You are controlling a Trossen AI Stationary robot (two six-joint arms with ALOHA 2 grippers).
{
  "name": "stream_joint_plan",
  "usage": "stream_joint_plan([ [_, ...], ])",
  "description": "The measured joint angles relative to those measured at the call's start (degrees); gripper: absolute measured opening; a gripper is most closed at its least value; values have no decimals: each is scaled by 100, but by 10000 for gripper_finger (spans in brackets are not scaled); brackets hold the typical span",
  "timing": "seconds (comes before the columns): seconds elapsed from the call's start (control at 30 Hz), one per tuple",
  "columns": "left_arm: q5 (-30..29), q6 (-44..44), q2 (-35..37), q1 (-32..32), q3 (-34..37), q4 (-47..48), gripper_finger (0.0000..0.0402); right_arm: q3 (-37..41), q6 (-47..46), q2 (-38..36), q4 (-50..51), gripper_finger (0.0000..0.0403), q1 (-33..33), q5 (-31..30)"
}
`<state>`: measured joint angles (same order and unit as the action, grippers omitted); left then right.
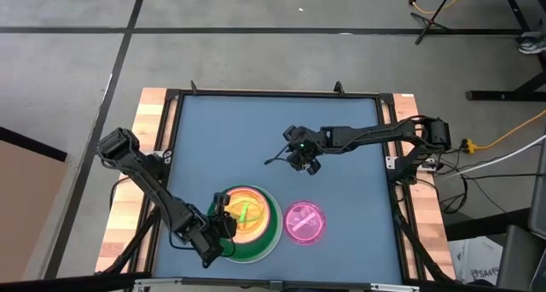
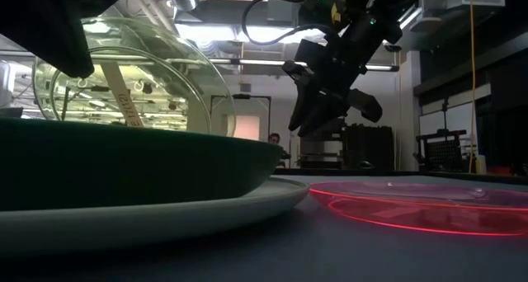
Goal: Stack plastic plates
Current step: Stack the light green plate on top of the orange plate, then stack the light pink plate on top of the light green plate
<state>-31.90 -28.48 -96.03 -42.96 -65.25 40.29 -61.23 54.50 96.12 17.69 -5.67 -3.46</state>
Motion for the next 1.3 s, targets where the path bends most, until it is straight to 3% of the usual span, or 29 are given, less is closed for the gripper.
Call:
stream_joint_plan([
  [0.33, 77, -669, 0, 127, 2, 11, 88, 0, 0, 0, 0, 89, 0, 0],
  [0.47, 590, -752, 0, 196, 2, -6, 108, 0, 0, -1, 2, 89, 0, 0],
  [0.87, 1619, -893, 0, 237, 4, -42, 111, 0, 0, 0, 2, 89, 0, 0],
  [1.3, 1620, -1168, 0, 344, 4, -44, 112, 0, -6, -1, 4, 89, 0, 1],
])
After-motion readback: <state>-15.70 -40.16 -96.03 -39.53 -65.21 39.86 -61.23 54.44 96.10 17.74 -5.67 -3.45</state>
